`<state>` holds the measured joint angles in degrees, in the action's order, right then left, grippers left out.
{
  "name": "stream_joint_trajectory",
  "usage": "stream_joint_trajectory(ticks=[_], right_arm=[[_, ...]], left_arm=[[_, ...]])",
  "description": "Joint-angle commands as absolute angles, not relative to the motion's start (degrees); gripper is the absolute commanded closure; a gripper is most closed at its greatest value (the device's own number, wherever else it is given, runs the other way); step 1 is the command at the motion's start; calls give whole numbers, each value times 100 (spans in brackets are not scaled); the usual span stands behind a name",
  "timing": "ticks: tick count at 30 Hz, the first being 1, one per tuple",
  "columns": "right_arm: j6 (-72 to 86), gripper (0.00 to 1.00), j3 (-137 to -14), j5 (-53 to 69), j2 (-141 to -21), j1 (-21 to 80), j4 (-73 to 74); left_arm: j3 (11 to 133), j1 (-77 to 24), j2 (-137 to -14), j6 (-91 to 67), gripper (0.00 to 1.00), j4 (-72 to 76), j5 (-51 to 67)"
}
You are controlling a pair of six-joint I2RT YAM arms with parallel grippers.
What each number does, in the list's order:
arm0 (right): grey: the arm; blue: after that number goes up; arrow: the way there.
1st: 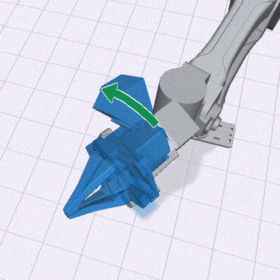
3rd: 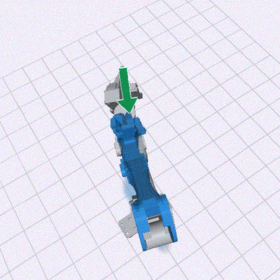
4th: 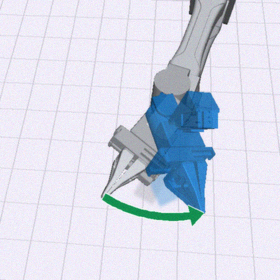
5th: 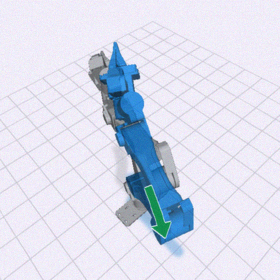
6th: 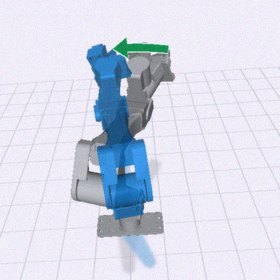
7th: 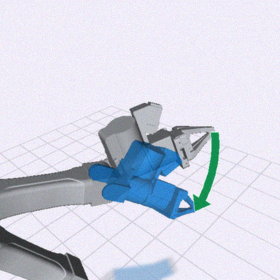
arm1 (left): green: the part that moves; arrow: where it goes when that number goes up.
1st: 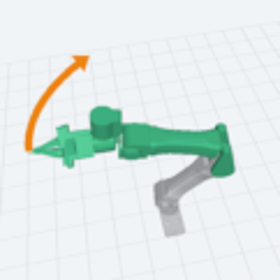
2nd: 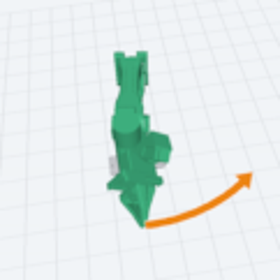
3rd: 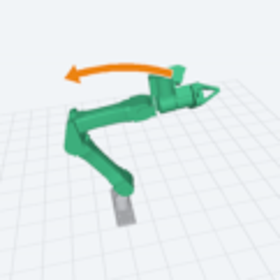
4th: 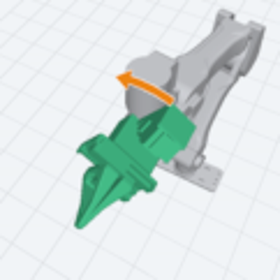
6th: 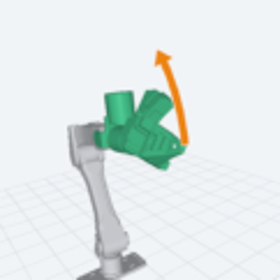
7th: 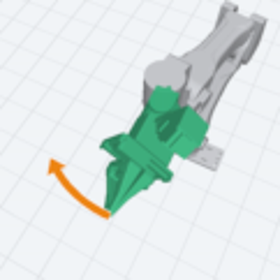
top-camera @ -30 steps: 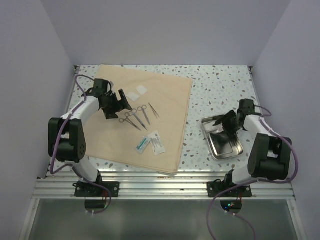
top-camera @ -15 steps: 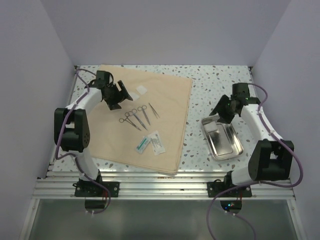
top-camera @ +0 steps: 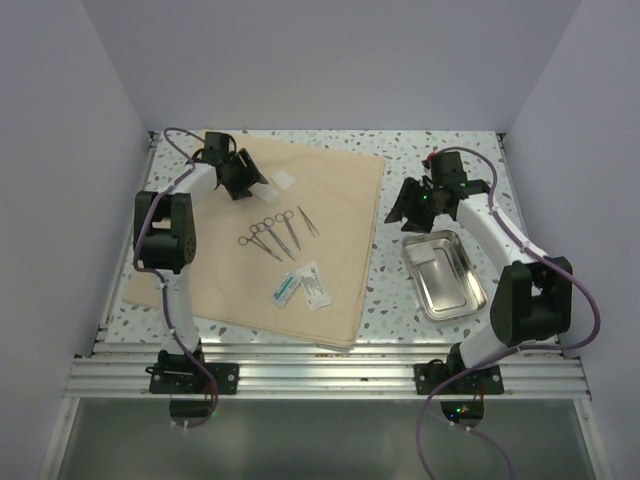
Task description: Prepare the surgical pack
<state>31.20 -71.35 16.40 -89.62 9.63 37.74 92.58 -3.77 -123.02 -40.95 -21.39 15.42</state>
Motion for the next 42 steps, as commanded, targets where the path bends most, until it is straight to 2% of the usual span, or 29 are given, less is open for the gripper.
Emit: stream_joint_trajectory(ticks=[1, 14, 21, 28, 29, 31, 32, 42], right_arm=[[2962, 45, -7101, 1881, -8974, 993, 3647], [2927, 44, -7031, 1837, -9044, 993, 3612], [2936, 45, -7031, 1854, -9053, 1002, 3595], [2953, 44, -6970, 1863, -8974, 993, 3551], [2944, 44, -6961, 1872, -8956, 993, 3542], [2971, 44, -6935, 1881, -8895, 993, 3533], [2971, 44, -6900, 1881, -8877, 993, 3525], [3059, 44, -6741, 1925, -8745, 1002, 3410]], left_arm=[[9668, -317, -12602, -4078, 36, -1723, 1344], [9976, -246, -13166, -3990, 45, -1670, 1344], [9528, -264, -13008, -3947, 66, -1424, 1679], [9466, -264, -12982, -3771, 73, -1511, 1846], [9466, -264, -12973, -3762, 73, -1547, 1837], [9422, -272, -12911, -3700, 63, -1625, 1724], [9387, -272, -12807, -3657, 61, -1635, 1670], [9194, -299, -12595, -3463, 56, -1828, 1371]])
